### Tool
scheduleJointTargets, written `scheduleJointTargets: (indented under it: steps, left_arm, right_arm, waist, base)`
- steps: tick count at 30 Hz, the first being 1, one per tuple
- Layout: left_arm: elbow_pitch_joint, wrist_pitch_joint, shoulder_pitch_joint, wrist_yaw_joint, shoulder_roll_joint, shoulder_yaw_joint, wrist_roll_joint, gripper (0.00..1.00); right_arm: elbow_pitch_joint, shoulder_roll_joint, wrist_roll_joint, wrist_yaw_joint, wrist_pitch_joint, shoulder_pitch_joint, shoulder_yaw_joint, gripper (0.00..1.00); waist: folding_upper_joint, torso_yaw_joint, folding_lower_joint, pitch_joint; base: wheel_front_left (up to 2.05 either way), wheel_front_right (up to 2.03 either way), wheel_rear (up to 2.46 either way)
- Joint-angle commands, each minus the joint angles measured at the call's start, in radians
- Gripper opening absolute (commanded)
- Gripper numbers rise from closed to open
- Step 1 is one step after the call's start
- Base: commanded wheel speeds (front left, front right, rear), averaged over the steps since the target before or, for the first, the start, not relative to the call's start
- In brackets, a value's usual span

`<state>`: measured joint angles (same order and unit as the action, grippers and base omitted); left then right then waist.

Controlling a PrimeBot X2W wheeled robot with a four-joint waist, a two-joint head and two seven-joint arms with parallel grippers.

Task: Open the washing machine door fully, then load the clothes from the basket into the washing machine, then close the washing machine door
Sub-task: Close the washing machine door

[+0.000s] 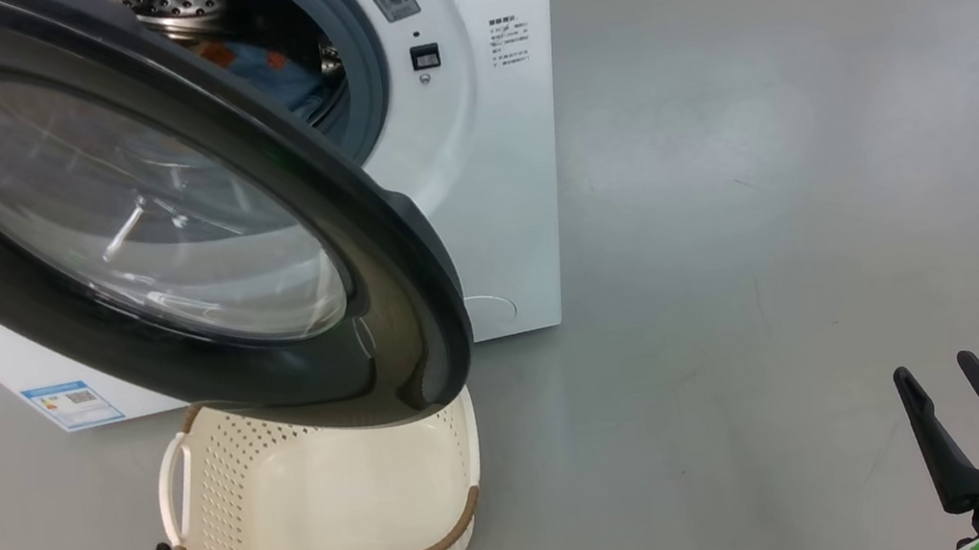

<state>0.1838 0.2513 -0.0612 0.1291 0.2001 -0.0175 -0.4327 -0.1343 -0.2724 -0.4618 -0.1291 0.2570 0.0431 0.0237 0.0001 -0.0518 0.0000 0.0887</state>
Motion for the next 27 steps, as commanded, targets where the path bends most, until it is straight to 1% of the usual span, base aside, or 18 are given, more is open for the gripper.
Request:
scheduleJointTargets:
  steps: [1,4,5,6,7,10,17,27]
  left_arm:
    - [-0.024,0.01,0.017,0.002,0.014,0.042,0.012,1.0]
    - [-0.025,0.01,0.02,0.002,0.014,0.04,0.009,1.0]
    - [-0.024,0.01,0.021,0.002,0.013,0.039,0.008,1.0]
    - [-0.024,0.01,0.021,0.002,0.013,0.039,0.008,1.0]
    - [-0.024,0.01,0.021,0.002,0.011,0.038,0.005,1.0]
    - [-0.022,0.01,0.024,0.002,0.006,0.031,0.004,1.0]
    - [-0.021,0.01,0.027,0.002,-0.007,0.028,0.011,1.0]
    - [-0.03,0.01,0.03,0.002,-0.018,0.028,0.024,1.0]
  right_arm:
    - [0.023,-0.02,-0.001,-0.002,0.005,0.002,0.021,1.0]
    - [0.022,-0.019,-0.001,-0.002,0.005,-0.001,0.026,1.0]
    - [0.022,-0.018,-0.002,-0.002,0.005,-0.003,0.029,0.91]
    - [0.022,-0.018,-0.002,-0.002,0.005,-0.003,0.029,0.91]
    - [0.021,-0.016,-0.003,-0.002,0.005,-0.006,0.034,0.66]
    - [0.02,-0.011,-0.008,-0.002,0.005,-0.02,0.052,0.0]
    - [0.026,0.016,-0.027,-0.002,0.005,-0.102,0.097,0.0]
    - [0.102,0.043,-0.046,-0.002,0.005,-0.346,0.211,0.0]
  waist:
    - [-0.0001,0.002,0.0,0.0]
    - [-0.0001,0.006,0.0,0.002]
    - [-0.0001,0.008,0.0,0.002]
    - [-0.0001,0.008,0.0,0.002]
    - [-0.0001,0.01,0.0,0.002]
    - [-0.0001,0.017,0.0,0.003]
    - [-0.0001,0.045,0.0,-0.006]
    - [-0.0001,0.112,0.0,-0.021]
  base:
    - [0.0,0.0,0.0]
    - [0.0,0.0,0.0]
    - [0.0,0.0,0.0]
    - [0.0,0.0,0.0]
    - [0.0,0.0,0.0]
    - [0.0,0.0,0.0]
    - [0.0,0.0,0.0]
    - [0.0,0.0,0.0]
